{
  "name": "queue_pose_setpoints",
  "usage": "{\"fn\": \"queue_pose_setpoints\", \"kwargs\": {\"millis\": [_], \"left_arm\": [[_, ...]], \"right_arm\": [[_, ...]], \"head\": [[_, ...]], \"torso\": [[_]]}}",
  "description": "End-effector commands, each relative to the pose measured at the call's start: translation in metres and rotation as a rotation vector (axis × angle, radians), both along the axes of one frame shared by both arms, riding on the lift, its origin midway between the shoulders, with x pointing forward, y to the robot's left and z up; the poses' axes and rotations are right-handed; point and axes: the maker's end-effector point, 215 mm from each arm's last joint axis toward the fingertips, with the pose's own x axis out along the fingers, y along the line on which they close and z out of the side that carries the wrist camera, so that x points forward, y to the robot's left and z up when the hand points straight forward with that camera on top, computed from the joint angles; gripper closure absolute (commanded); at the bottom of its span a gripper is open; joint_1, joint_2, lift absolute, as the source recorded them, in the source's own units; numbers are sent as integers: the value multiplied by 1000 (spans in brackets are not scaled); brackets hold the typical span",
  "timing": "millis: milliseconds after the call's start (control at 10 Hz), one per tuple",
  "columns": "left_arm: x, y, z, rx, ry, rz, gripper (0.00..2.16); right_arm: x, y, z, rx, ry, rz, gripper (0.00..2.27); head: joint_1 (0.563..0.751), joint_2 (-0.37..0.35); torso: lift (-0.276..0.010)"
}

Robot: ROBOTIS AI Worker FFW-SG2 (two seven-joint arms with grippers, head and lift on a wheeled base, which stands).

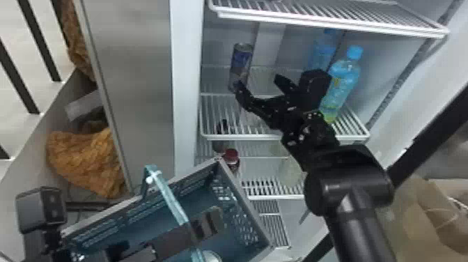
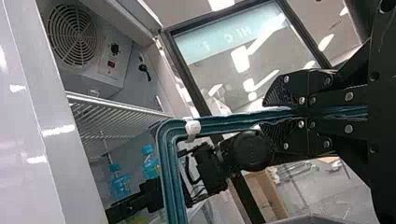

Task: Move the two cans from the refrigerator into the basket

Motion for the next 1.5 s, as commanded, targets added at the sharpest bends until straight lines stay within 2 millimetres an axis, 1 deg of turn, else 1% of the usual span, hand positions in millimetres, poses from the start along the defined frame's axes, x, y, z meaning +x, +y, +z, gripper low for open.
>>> {"fn": "queue_pose_setpoints", "kwargs": {"millis": [0,100,500,700,1000,1400], "left_arm": [[0,0,0,1,0,0,1202],[-1,0,0,-1,1,-3,1202],[0,0,0,0,0,-2,1202],[0,0,0,-2,0,-2,1202],[0,0,0,-1,0,-2,1202],[1,1,1,-2,-2,1,1202]], "right_arm": [[11,0,1,-10,0,-6,78],[17,2,-1,-8,8,-5,78],[43,7,-10,10,46,-8,78],[51,10,-8,11,50,-10,82],[63,19,-9,-5,61,1,90],[74,21,-6,-18,66,-4,133]], "head": [[694,-185],[689,-183],[679,-174],[677,-169],[669,-157],[661,-147]], "torso": [[-35],[-35],[-35],[-35],[-35],[-35]]}}
